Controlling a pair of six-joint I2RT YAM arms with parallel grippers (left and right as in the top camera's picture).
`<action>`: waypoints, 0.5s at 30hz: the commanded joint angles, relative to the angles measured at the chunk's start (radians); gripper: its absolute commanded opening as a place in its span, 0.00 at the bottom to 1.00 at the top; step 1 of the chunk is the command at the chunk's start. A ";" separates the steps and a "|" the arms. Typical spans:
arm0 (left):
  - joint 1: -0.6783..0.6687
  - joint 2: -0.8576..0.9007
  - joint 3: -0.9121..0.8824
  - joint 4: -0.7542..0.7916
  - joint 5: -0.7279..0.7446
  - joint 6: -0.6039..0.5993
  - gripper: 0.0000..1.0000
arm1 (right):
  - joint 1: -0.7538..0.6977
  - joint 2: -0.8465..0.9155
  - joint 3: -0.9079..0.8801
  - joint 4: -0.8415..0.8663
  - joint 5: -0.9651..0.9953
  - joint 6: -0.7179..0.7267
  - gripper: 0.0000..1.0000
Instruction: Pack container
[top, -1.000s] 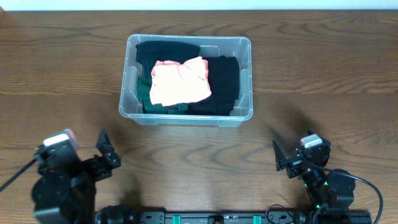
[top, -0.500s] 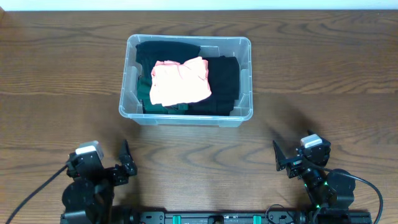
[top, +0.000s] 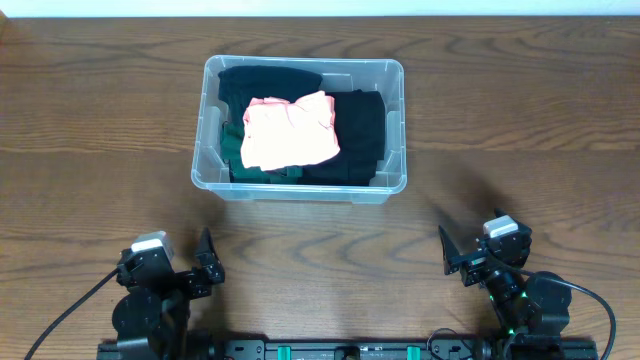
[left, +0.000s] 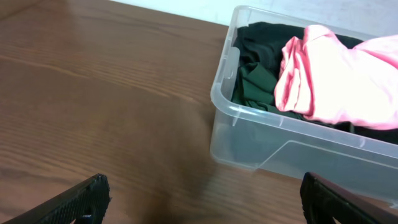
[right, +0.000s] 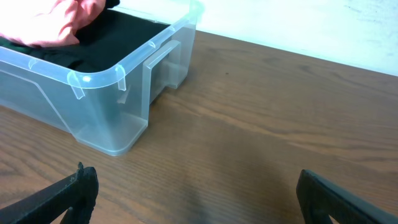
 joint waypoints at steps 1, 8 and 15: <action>-0.004 -0.008 -0.028 0.027 -0.013 0.013 0.98 | 0.011 -0.007 -0.003 0.000 0.003 0.007 0.99; -0.004 -0.008 -0.103 0.065 -0.015 0.013 0.98 | 0.011 -0.007 -0.003 0.000 0.003 0.007 0.99; -0.004 -0.008 -0.152 0.075 -0.015 0.013 0.98 | 0.011 -0.007 -0.003 0.000 0.003 0.007 0.99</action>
